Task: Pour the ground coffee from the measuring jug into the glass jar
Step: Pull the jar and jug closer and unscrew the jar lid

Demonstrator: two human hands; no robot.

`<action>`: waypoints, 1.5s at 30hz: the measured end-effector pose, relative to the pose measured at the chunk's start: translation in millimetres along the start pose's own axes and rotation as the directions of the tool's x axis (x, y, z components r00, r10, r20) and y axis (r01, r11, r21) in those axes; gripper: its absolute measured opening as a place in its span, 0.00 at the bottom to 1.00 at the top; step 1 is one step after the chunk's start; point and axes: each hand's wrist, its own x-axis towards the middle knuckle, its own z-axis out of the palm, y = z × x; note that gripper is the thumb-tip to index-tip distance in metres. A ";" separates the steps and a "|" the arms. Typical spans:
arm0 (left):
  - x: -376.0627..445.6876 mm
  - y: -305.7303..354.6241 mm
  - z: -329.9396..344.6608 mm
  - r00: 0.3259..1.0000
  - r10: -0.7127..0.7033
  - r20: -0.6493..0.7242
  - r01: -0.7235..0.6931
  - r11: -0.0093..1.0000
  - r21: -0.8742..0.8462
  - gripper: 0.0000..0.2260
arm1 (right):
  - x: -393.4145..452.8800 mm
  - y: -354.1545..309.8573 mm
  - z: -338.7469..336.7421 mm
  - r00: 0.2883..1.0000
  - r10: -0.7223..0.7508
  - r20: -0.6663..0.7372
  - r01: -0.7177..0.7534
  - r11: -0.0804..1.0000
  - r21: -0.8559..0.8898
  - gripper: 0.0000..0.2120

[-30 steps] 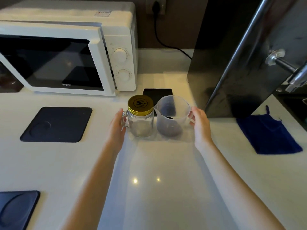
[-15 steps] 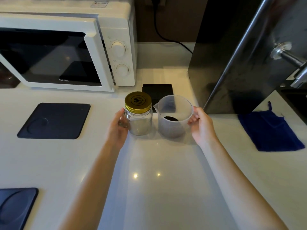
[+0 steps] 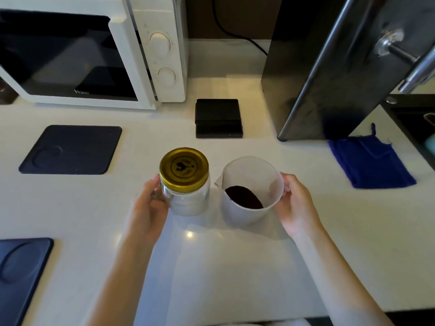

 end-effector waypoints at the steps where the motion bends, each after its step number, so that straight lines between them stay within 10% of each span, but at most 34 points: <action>1: -5.1 -1.3 -1.4 1.000 -0.003 0.008 0.003 1.000 0.008 0.10 | -3.5 1.6 -3.4 1.000 0.000 -0.004 0.000 1.000 -0.016 0.16; 17: -34.0 -18.9 -12.6 0.997 -0.075 -0.032 0.074 0.996 -0.054 0.17 | -26.0 4.1 -19.3 0.991 -0.128 0.031 0.132 0.956 -0.262 0.11; 22: -35.4 -19.4 -10.3 0.999 -0.050 0.003 0.050 0.999 0.004 0.17 | -29.8 -10.9 -11.4 0.933 -0.347 0.093 0.339 0.767 -0.545 0.05; 26: -33.1 -22.4 -14.8 0.998 -0.064 -0.029 0.065 0.997 0.039 0.19 | -34.4 -30.4 9.6 0.785 -0.453 0.422 0.616 0.502 -0.607 0.08; 32: -36.4 -21.8 -16.7 0.994 -0.002 -0.111 0.028 0.972 0.234 0.27 | -38.7 -30.8 65.2 0.567 -0.164 0.807 0.819 0.220 -0.531 0.20; 40: -51.7 -25.4 -25.2 0.996 0.078 0.046 -0.091 0.888 0.451 0.42 | -41.9 -15.0 99.9 0.431 0.149 0.890 0.899 -0.156 -0.410 0.42; 45: -50.3 -27.8 -22.7 0.995 0.074 0.063 -0.095 0.861 0.500 0.40 | -39.1 -13.6 105.6 0.375 0.084 0.923 0.924 -0.109 -0.366 0.35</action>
